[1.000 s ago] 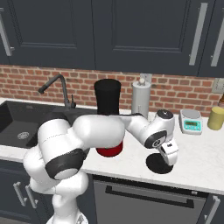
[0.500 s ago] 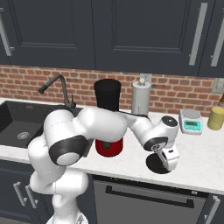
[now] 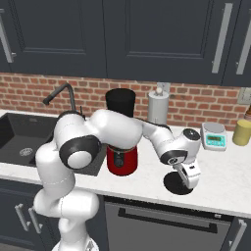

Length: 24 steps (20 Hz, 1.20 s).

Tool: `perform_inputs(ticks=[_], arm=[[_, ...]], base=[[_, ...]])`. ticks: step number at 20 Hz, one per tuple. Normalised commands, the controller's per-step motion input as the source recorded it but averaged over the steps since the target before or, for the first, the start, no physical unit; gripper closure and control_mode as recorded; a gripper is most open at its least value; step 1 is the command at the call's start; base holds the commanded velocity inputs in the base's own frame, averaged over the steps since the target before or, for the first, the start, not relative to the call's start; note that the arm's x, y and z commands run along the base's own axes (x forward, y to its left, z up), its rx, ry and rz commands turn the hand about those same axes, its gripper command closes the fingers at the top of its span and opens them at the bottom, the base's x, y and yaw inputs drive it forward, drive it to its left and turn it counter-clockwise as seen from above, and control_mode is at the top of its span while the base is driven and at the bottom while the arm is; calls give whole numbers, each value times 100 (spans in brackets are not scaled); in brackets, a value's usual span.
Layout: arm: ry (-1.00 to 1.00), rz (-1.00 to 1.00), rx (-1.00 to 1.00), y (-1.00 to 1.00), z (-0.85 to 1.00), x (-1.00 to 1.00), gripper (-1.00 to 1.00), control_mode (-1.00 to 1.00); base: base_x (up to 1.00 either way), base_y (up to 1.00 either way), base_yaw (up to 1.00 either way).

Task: Close the lid blender by securely placing the lid on top.

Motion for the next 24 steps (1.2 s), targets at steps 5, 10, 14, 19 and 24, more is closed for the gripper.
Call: perform_inputs(ticks=[5,10,14,19,24], arm=[[2,0,0,2,-20,9,-100,-100],[0,0,0,0,-26,0,-100,-100],[0,0,0,15,-21,0,-100,-100],[2,0,0,32,-21,2,-100,-100],[1,0,-1,26,-39,0,100,-100]], base=[[0,0,0],[0,0,0],[0,0,0],[0,0,0],[0,0,0]])
